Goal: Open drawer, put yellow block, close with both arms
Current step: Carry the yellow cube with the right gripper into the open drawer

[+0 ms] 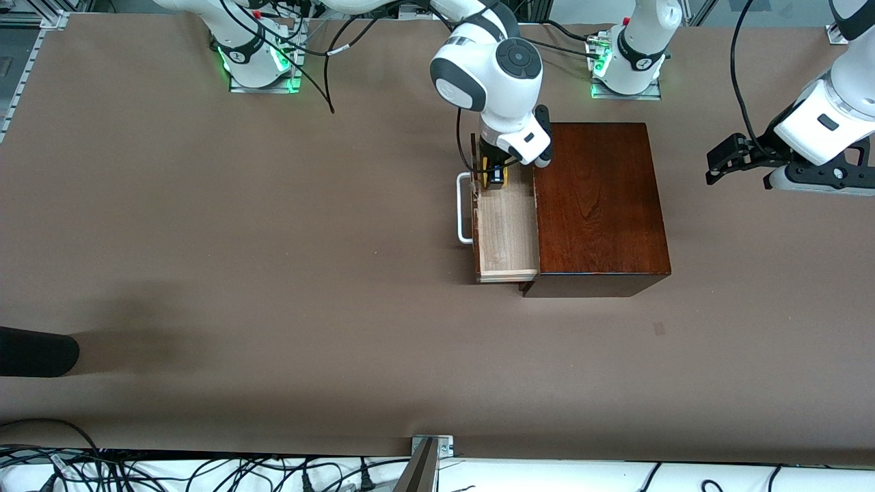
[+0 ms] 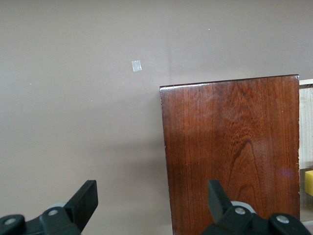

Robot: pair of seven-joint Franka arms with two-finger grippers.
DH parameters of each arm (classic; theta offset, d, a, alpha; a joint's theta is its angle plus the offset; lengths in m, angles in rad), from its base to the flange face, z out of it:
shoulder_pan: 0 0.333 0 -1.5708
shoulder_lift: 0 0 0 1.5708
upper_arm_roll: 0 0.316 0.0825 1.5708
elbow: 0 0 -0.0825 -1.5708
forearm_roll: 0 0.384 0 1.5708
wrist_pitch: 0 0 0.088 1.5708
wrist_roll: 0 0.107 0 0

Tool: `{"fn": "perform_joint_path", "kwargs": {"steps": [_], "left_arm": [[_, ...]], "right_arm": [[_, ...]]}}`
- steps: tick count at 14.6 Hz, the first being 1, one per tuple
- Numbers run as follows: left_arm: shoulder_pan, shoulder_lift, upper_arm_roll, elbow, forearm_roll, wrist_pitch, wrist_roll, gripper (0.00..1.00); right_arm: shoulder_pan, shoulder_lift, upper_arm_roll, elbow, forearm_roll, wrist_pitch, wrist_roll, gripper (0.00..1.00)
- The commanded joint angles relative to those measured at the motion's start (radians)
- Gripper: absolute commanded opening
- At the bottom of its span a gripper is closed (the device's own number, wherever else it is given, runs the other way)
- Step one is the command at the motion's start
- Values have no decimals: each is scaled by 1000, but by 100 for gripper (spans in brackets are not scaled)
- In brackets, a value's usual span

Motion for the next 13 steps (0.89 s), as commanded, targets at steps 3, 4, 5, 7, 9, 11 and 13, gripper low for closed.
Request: {"fn": "perform_joint_path", "kwargs": {"steps": [3,4,5,7,9,11,13], "left_arm": [[-2,-7,-3,14,20,-24,12,100],[-2,-6,-3,14,20,-24,12,100],[-2,-7,-3,14,20,-26,12,100],[-2,-6,-3,14,20,-26,12,100],[-2,-7,-3,14,20,-26,12,100],[-2,-6,-3,14,19,-26,11,100],[-2,-2,-3,14,17,-27,9,100]], "right_arm": [[11,44,-15,40,-28,15,-18,0],[11,47,-15,38,-40,15,-18,0],[9,50,-15,38,-49,15,-18,0],[9,51,-13,38,-60,13,-18,0],[11,50,-15,38,-60,15,-13,35],[6,47,-18,40,-58,15,-10,100],[0,32,-16,45,-52,7,-6,100]]}}
